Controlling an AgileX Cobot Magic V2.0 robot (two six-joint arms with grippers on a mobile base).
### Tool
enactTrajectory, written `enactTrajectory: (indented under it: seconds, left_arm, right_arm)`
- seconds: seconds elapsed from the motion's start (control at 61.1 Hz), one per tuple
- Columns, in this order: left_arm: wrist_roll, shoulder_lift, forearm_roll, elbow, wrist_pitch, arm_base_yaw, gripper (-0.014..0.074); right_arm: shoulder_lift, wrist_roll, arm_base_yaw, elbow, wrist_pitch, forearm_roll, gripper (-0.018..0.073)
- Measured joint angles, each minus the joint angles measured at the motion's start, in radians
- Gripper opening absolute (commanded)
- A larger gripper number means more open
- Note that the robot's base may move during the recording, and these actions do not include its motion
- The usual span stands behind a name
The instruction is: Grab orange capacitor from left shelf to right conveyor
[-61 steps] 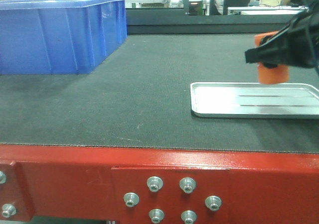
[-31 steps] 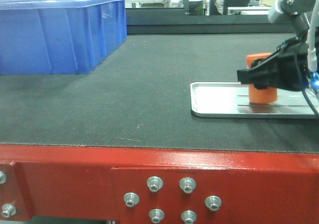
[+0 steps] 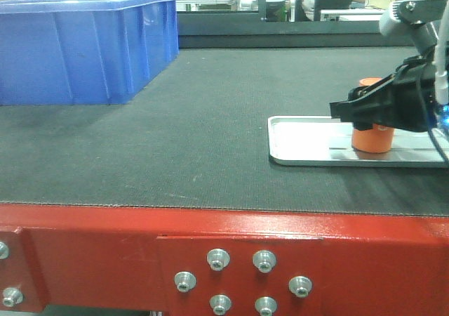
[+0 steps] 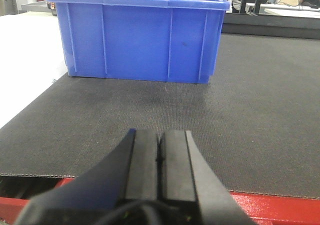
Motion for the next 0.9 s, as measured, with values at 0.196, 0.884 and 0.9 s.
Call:
enactTrajectory:
  seconds: [0.196,0.884,0.9]
  left_arm:
    - [0.000,0.000,0.000,0.000,0.000,0.000,-0.0127]
    - [0.000,0.000,0.000,0.000,0.000,0.000,-0.0127]
    - [0.000,0.000,0.000,0.000,0.000,0.000,-0.0127]
  right_arm:
    - [-0.202,0.005,0.000,0.002,0.214,0.000,0.0624]
    - [-1.119,0.137,0.000,0.013,0.901,0.000,0.0055]
    - [-1.136,0.137,0.000,0.013,0.905,0.000,0.0056]
